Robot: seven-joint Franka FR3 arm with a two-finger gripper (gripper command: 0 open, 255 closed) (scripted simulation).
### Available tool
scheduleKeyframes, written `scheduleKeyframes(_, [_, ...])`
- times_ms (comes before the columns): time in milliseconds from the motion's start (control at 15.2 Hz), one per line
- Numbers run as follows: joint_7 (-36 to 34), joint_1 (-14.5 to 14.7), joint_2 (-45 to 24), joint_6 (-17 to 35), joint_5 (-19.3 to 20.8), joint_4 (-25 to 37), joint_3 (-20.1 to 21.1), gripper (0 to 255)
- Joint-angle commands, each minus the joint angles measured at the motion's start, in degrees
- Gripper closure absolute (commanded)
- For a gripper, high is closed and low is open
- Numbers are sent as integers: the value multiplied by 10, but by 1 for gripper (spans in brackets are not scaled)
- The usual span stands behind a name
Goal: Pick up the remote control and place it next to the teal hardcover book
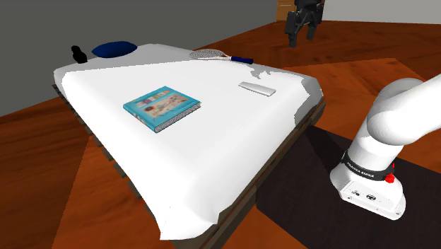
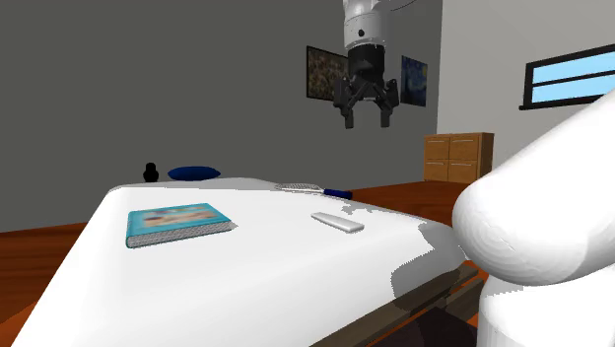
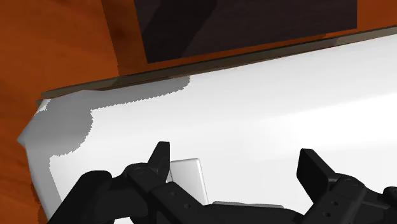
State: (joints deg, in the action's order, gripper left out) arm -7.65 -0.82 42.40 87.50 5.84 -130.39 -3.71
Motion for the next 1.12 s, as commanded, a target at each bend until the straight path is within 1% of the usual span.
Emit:
scheduleKeyframes(0, [0, 0, 0, 0, 0, 0, 0, 0])
scheduleKeyframes(264, [33, 2, -52, 72, 10, -17, -27, 0])
scheduleKeyframes(528, [66, 4, -115, 141, 15, -21, -53, 0])
scheduleKeyframes(792, [101, 8, -188, 207, 12, -12, -78, 0])
scheduleKeyframes(1056, [139, 12, -268, 265, 0, 10, -99, 0])
